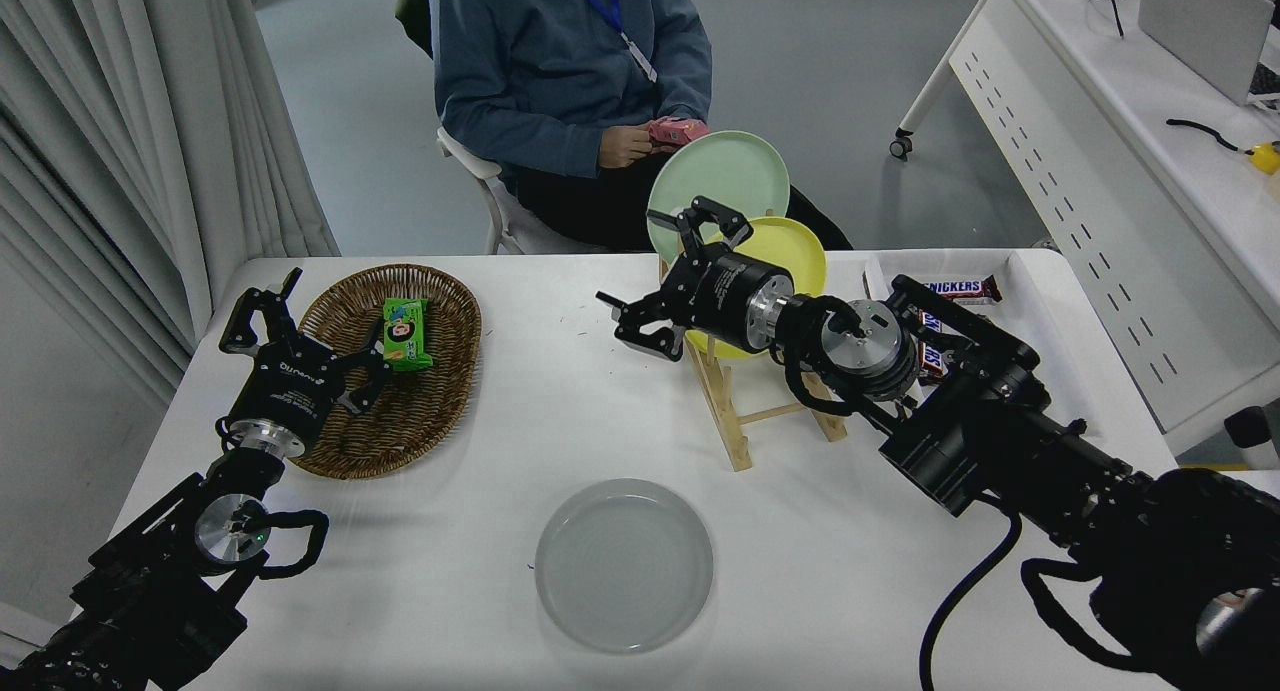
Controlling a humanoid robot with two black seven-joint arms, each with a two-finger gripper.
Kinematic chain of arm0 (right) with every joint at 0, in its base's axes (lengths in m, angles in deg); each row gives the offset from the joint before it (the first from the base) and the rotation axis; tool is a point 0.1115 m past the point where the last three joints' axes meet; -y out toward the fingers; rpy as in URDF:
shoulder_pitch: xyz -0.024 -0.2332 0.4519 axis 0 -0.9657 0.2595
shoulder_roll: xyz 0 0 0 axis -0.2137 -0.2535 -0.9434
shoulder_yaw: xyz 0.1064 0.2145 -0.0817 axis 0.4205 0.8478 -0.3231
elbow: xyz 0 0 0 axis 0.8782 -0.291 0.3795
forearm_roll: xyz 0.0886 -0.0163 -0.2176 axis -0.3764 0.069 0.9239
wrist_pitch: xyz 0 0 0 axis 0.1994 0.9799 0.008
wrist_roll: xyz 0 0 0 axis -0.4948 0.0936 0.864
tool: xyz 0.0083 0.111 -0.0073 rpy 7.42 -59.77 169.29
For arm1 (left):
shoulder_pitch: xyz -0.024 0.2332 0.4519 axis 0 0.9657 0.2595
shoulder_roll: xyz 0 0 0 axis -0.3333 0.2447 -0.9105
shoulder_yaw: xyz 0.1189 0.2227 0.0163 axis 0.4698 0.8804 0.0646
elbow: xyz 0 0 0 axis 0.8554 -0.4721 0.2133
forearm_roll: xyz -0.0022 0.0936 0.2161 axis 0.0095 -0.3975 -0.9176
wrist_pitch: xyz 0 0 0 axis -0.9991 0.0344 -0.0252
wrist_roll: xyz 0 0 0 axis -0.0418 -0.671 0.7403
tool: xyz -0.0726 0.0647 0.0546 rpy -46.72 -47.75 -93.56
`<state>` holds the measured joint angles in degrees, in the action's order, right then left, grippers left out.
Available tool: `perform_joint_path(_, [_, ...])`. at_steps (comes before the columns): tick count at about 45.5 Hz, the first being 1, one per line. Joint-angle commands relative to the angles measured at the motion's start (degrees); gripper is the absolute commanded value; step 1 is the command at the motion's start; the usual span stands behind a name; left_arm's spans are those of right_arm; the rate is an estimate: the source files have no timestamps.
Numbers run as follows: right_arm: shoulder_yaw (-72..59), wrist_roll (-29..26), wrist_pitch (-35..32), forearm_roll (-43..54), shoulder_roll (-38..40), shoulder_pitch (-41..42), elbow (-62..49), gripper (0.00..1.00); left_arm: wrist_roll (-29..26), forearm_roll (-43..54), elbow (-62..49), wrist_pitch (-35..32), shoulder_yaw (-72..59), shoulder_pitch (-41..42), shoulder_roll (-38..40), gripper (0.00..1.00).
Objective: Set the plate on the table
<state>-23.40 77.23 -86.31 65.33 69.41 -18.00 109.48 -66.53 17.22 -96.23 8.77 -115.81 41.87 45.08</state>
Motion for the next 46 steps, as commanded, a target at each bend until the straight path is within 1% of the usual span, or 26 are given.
perform_joint_path(1, [1.73,4.08,-5.00,2.09,10.55,3.71,-1.20,1.00,0.00,-0.01,-0.04,0.06,0.00,0.01,0.00,1.00])
perform_joint_path(5, [1.29,4.08,-7.11,2.45,14.77,3.36,-5.06,1.00,0.00,-0.01,-0.04,0.06,0.00,0.01,0.00,1.00])
perform_joint_path(11, [1.03,4.08,-8.25,2.27,16.36,1.08,-13.32,1.00,0.00,-0.01,-0.04,-0.02,0.00,0.01,0.00,1.00])
perform_joint_path(13, [1.20,4.17,-10.09,2.36,16.28,-0.42,-15.52,1.00,0.00,-0.01,-0.04,0.06,0.00,0.01,0.00,1.00])
perform_joint_path(14, [1.29,4.17,-12.19,2.36,16.19,-2.34,-16.57,1.00,0.00,-0.01,-0.04,-0.02,0.00,0.01,0.00,1.00])
perform_joint_path(19, [2.78,5.40,-14.93,2.27,16.71,-8.85,-16.85,1.00,0.00,-0.01,-0.04,-0.03,0.00,0.01,0.00,1.00])
perform_joint_path(23, [7.26,6.98,-14.76,1.66,17.68,-11.93,-17.72,1.00,0.00,-0.01,0.05,0.06,0.00,0.01,0.00,1.00])
perform_joint_path(30, [10.78,7.16,-14.85,1.48,17.95,-17.73,-19.49,1.00,0.00,-0.01,-0.04,-0.03,0.00,0.01,0.00,1.00])
perform_joint_path(37, [12.45,7.07,-15.81,1.22,18.21,-19.40,-21.42,1.00,-0.09,-0.01,-0.04,-0.02,0.00,-0.08,0.00,1.00])
perform_joint_path(42, [12.37,7.07,-20.38,1.83,18.47,-22.30,-22.03,1.00,0.00,-0.01,-0.04,-0.03,0.00,0.01,0.00,1.00])
perform_joint_path(46, [12.98,7.16,-20.91,1.92,18.48,-22.48,-22.38,1.00,0.00,-0.01,0.05,-0.03,0.00,0.01,0.00,1.00])
